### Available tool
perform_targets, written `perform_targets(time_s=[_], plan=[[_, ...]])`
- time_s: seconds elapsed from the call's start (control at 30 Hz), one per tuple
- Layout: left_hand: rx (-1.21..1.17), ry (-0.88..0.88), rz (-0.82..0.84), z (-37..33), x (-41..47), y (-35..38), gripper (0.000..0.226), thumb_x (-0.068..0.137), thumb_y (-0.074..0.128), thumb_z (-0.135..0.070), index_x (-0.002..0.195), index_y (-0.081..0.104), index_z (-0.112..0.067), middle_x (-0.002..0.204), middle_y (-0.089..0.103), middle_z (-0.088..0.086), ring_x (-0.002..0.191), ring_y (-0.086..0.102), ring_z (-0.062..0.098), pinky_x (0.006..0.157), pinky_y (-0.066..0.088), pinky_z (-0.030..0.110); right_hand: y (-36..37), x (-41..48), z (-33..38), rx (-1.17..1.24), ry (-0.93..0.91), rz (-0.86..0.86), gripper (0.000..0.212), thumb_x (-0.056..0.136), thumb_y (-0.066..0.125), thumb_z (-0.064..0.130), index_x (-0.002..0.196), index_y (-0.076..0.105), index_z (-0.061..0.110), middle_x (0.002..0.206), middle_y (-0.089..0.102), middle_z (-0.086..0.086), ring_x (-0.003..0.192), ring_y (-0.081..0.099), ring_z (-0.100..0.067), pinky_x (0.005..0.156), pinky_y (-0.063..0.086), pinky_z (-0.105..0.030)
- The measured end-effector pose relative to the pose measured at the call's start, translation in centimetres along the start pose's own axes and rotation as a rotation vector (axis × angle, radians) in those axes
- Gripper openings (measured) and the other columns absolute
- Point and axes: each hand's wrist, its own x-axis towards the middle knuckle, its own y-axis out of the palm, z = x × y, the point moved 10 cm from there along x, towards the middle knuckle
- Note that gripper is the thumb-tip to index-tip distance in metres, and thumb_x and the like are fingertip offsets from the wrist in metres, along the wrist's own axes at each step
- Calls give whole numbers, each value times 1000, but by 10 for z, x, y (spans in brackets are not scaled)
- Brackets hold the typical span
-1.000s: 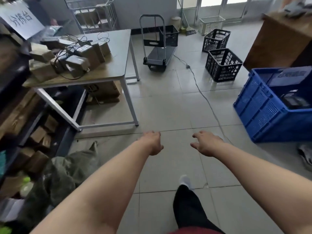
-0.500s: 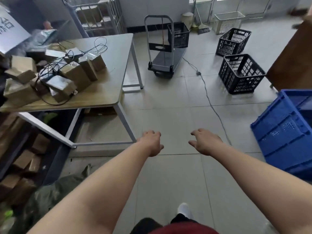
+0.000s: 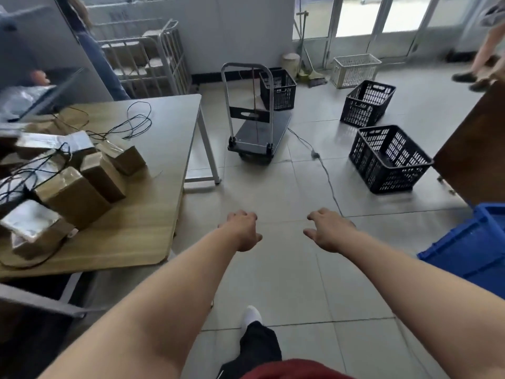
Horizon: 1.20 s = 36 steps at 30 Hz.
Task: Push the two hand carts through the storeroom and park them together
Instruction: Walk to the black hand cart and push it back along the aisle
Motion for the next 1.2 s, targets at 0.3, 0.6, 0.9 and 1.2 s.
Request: perform_targets(time_s=[0.3, 0.6, 0.9, 1.2], plan=[[53, 93, -57, 21, 155, -147, 57, 99, 47, -37, 147, 32, -9, 149, 35, 15, 137, 30, 36, 111, 28, 41, -102, 175, 40, 62, 51, -37, 52, 95, 42, 45, 141, 38, 21, 146, 38, -4, 131, 40, -28, 100, 38, -45], [38, 71, -21, 46, 309, -214, 57, 98, 48, -38, 147, 33, -13, 150, 34, 13, 137, 28, 36, 110, 31, 47, -152, 349, 47, 87, 30, -23, 53, 95, 43, 45, 142, 38, 21, 148, 36, -4, 133, 38, -27, 103, 37, -46], [20, 2, -61, 42, 494, -333, 56, 96, 49, -42, 144, 35, -17, 149, 34, 9, 137, 29, 33, 112, 32, 49, -246, 546, 30, 98, 3, -27, 48, 94, 42, 44, 136, 44, 21, 144, 41, -5, 130, 43, -28, 103, 33, -46], [-51, -55, -70, 70, 630, -421, 57, 96, 52, -39, 145, 32, -18, 149, 34, 10, 137, 29, 33, 112, 32, 50, -318, 702, 39, 109, -31, -25, 49, 94, 44, 44, 137, 43, 20, 143, 42, -5, 130, 41, -28, 100, 39, -46]])
